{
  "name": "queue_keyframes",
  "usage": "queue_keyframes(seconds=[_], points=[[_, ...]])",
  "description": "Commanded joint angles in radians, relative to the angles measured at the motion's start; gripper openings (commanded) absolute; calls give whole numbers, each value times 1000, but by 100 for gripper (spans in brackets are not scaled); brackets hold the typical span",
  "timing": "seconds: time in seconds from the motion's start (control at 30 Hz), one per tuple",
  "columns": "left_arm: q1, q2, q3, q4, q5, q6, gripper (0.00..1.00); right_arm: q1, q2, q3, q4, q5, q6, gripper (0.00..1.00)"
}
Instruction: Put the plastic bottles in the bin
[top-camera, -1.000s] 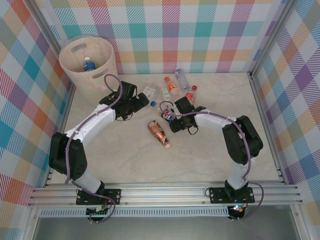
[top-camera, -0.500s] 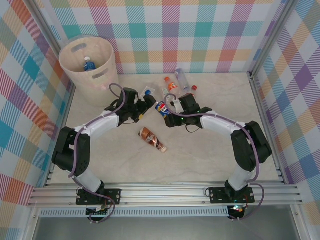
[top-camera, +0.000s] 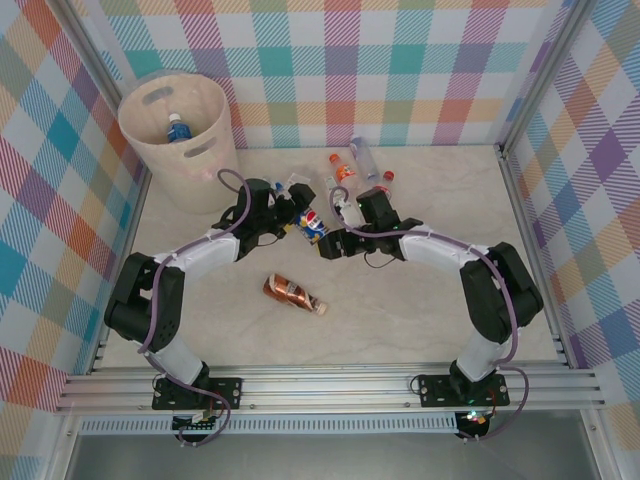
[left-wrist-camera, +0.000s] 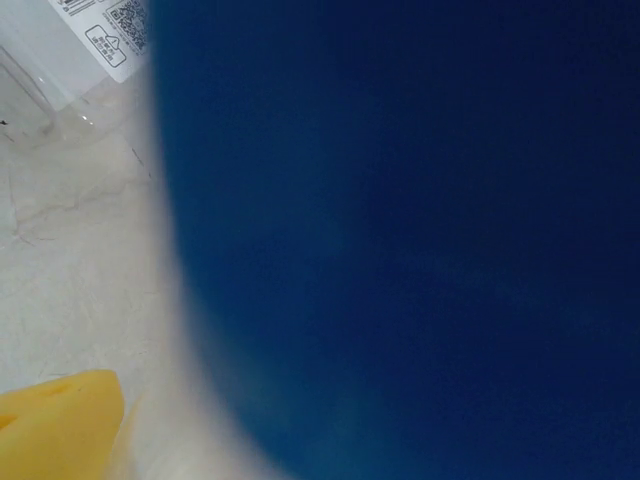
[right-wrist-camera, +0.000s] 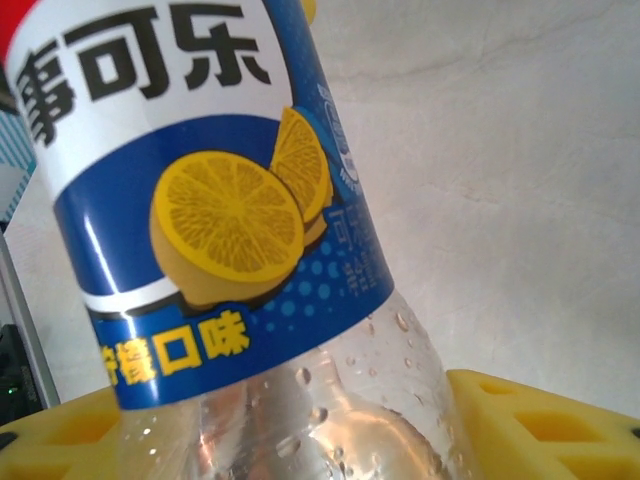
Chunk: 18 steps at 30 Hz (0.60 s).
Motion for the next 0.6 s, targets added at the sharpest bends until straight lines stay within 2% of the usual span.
queue_keyframes(seconds=[0.0,0.03,0.1,0.2,0.33,0.57], points=[[10,12,-2,8,-11,-10,87,12,-40,-15,52,-58,-17,60],[11,7,-2,5,-12,-4,78,11,-43,-16,43,-47,-19,61],[13,-2,-1,-10,-14,8,65,12,-52,-23,45,-35,-22,64],[29,-32,-5,-45,-15,26,55,17,-79,-51,77,-30,-22,74],[77,-109,-21,-114,-49,51,53,41,-144,-137,178,-2,-66,86],[154,-240,8,-254,-78,129,54,121,-196,-214,192,31,-218,93]])
